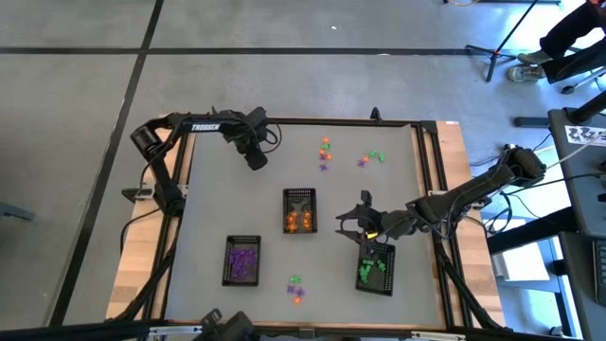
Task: Sort Halloween decoration
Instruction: Put the orange spider toy into the top black bin
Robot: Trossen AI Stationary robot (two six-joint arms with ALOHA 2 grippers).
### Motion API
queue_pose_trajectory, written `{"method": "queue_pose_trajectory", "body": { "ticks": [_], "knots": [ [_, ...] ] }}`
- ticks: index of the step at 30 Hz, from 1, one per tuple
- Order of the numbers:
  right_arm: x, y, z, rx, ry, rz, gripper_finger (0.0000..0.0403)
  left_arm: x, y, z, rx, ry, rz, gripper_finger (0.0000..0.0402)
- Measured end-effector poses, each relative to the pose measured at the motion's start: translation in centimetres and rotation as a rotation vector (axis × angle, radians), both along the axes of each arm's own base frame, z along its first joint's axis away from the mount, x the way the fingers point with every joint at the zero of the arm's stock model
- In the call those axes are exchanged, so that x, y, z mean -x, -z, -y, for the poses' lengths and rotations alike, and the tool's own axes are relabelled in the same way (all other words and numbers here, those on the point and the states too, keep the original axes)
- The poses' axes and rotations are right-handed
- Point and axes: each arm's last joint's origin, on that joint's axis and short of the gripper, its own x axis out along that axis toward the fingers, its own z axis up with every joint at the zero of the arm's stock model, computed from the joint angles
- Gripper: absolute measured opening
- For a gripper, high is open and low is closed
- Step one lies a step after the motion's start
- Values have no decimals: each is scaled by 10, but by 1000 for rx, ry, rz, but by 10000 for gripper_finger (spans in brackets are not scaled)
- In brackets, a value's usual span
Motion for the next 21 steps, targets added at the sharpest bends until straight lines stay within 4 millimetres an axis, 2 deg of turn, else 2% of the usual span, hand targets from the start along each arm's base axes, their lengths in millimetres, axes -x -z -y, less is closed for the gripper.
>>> {"method": "queue_pose_trajectory", "body": {
  "ticks": [10,13,17,21],
  "knots": [
    [0,1,0,2,0,-7,175,-2,1,-2,-25,-21,8,99],
    [0,1,0,3,0,-7,175,-3,1,-2,-30,-20,11,73],
    [0,1,0,6,-1,-7,175,-3,1,-2,-32,-20,14,16],
    [0,1,0,7,-2,-8,175,-3,-1,0,-28,-11,2,2]
  ]
}}
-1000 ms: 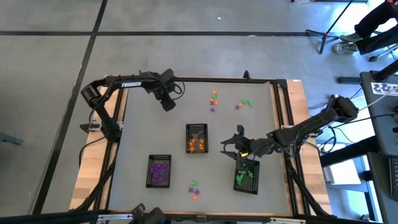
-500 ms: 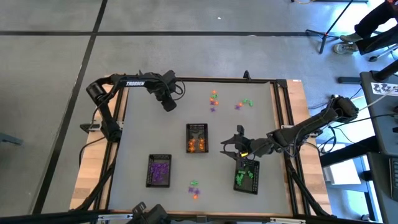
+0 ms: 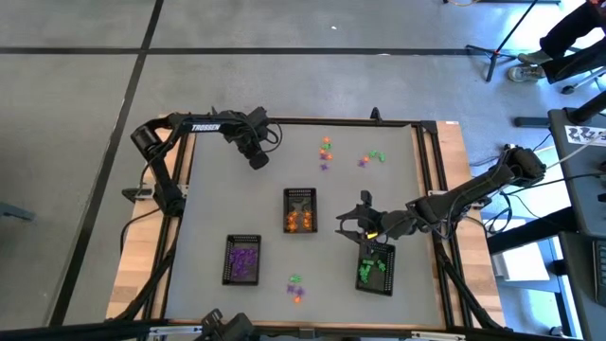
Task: Sort Halloween decoration
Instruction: Put the orange spider toy into the top black bin
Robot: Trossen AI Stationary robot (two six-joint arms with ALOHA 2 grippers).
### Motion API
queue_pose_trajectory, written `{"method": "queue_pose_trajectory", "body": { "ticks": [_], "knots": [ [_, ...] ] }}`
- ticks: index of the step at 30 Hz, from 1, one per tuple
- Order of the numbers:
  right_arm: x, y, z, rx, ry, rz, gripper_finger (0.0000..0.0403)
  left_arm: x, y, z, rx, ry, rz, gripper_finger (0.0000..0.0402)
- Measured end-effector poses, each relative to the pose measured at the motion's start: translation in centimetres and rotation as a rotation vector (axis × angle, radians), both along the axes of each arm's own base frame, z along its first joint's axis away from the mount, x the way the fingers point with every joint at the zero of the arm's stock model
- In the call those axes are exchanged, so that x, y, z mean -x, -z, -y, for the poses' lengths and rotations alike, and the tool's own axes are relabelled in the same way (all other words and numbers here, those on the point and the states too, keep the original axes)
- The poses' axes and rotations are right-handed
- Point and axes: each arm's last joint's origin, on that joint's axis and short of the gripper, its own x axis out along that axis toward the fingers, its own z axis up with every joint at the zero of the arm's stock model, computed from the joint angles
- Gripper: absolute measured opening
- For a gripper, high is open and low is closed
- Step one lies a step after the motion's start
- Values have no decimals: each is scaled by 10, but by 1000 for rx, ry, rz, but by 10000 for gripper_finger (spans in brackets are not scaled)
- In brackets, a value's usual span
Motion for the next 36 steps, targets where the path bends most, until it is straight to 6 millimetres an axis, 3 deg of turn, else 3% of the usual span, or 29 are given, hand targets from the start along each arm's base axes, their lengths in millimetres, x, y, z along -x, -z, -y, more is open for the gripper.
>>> {"method": "queue_pose_trajectory", "body": {
  "ticks": [7,12,22,27,36],
  "knots": [
    [0,1,0,6,0,-11,175,-1,-24,10,-82,17,20,0],
    [0,1,0,5,0,-11,175,7,-34,4,-83,-45,73,12],
    [0,1,0,5,0,-9,175,20,-33,-17,-105,-113,119,144],
    [-2,6,-1,11,0,-22,175,19,-21,-24,-93,-130,112,174],
    [-5,9,-2,15,-1,-28,175,15,9,-28,-13,-203,49,175]
  ]
}}
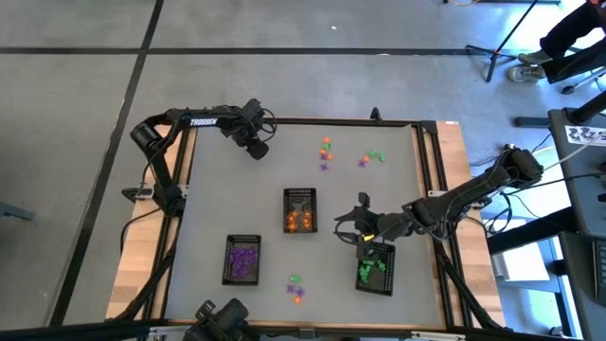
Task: Sort Halloween decoration
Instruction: Put the orange spider toy into the top black bin
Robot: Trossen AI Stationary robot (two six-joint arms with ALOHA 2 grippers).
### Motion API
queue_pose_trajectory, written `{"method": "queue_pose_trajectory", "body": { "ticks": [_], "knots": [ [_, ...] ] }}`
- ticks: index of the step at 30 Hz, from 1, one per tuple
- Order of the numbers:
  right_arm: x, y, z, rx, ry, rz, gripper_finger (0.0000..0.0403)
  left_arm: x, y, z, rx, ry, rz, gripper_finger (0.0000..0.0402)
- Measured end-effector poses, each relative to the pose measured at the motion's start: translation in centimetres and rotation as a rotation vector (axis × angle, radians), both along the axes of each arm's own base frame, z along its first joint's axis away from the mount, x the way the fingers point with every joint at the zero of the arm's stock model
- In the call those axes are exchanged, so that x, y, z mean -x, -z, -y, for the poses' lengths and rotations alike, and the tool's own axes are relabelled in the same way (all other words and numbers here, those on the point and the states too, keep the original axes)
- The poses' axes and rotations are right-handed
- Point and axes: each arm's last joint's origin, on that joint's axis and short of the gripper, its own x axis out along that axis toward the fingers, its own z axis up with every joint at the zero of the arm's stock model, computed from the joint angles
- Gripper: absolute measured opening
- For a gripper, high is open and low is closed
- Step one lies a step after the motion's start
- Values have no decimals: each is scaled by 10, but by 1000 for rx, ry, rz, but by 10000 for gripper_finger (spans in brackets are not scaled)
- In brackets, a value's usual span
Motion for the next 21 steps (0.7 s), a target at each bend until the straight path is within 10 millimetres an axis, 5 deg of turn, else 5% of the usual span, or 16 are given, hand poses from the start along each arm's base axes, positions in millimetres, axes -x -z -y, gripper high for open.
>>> {"method": "queue_pose_trajectory", "body": {
  "ticks": [5,14,21],
  "knots": [
    [0,0,0,-2,0,4,175,0,1,1,4,0,-2,143],
    [-1,-1,0,-4,-1,14,175,-8,1,8,6,57,-10,14],
    [-1,-3,-1,4,-8,30,175,-12,-5,15,-13,85,-11,1]
  ]
}}
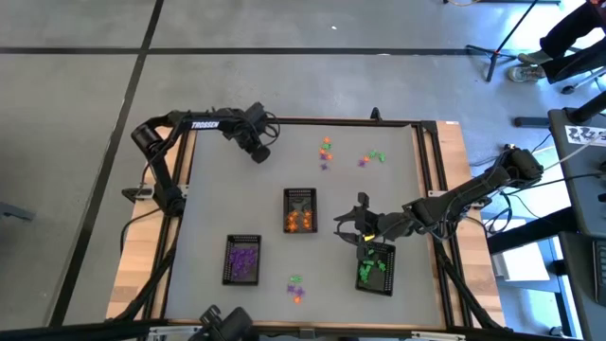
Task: Sort Halloween decoration
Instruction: Put the orange spider toy into the top black bin
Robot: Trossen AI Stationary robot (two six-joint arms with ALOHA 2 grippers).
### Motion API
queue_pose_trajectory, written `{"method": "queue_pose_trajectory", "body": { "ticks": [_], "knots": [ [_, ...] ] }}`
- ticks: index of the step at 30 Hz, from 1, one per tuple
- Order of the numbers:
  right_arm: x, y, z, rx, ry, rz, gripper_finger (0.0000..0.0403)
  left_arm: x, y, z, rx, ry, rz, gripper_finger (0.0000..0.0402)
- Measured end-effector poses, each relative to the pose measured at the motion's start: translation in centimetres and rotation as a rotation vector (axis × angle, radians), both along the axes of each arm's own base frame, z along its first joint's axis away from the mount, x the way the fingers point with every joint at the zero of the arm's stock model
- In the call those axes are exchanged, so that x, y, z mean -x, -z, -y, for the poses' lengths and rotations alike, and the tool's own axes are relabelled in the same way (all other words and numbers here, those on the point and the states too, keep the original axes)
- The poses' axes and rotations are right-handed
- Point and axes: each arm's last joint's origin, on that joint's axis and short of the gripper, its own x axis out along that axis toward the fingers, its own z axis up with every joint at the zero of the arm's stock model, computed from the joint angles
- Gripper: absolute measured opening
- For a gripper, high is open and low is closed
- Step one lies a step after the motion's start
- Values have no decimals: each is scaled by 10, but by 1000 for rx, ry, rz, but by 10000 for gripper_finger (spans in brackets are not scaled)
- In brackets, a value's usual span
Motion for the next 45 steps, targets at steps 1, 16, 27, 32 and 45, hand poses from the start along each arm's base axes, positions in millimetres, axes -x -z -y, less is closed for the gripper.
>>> {"method": "queue_pose_trajectory", "body": {
  "ticks": [1,16,27,32,45],
  "knots": [
    [0,0,0,0,0,0,175,0,-3,2,2,6,9,1],
    [0,0,0,9,-4,4,175,-20,-108,85,-89,222,388,1],
    [-1,-3,3,71,78,37,175,-74,-140,216,-202,646,725,0],
    [-2,-5,2,52,74,64,175,-97,-121,233,-222,713,744,0],
    [3,-1,4,70,58,-7,175,-114,-85,212,-91,691,705,0]
  ]
}}
